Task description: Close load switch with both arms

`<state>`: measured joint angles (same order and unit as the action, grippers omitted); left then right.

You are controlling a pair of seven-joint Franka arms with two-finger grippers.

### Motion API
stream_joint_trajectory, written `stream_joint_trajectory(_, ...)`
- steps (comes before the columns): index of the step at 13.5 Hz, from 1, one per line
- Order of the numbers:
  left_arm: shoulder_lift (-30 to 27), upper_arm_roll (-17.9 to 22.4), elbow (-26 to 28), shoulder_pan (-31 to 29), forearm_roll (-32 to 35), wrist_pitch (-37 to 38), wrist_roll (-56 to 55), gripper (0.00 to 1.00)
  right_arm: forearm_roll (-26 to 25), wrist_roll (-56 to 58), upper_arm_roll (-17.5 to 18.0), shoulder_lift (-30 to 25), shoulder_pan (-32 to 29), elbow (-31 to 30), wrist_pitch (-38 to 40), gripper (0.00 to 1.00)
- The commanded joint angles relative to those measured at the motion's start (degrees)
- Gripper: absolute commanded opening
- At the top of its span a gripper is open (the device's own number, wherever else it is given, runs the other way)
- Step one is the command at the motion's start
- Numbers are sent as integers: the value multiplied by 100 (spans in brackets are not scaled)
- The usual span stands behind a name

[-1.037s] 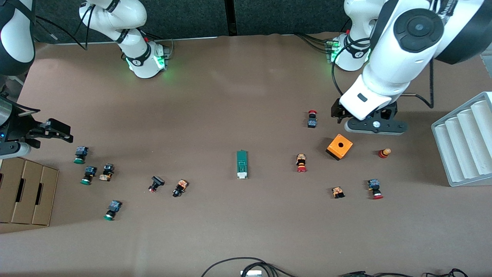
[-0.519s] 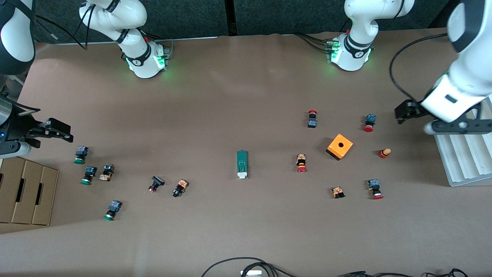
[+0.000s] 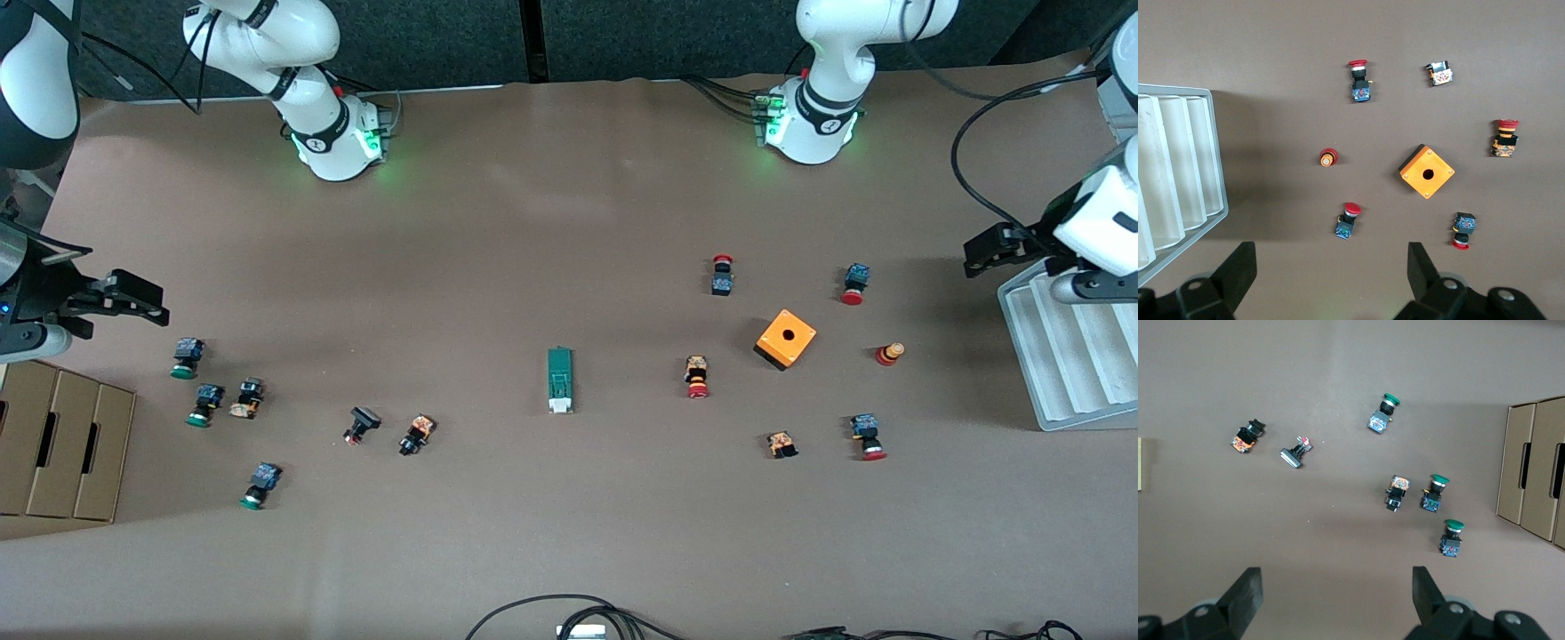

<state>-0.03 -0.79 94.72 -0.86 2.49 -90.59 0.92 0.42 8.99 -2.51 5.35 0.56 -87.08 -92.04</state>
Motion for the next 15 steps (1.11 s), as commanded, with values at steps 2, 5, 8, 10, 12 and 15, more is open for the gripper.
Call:
stream_joint_trajectory(2, -85, 237, 72, 262, -82, -90, 101, 100, 63, 50, -4, -34, -12, 77, 151, 100)
stream_joint_trajectory(5, -67, 237, 55, 245, -73, -99, 101, 100, 72, 41, 5, -26, -3, 95, 133, 100)
stream_joint_trajectory(8, -23, 246, 37, 227, -64, -108, 110, 100, 213, 41, -13, -26, -12, 121, 151, 100)
stream_joint_trajectory(10, -23, 246, 37, 210, -64, -99, 101, 100, 204, 41, -13, -26, -21, 121, 256, 100)
stream_joint_trajectory(12, -23, 246, 11, 157, -73, -55, 101, 100, 204, 50, -13, 1, -21, 121, 283, 100)
stream_joint_trajectory(15, -23, 237, 2, 157, -82, -55, 110, 100, 195, 41, -22, 18, -30, 121, 283, 100)
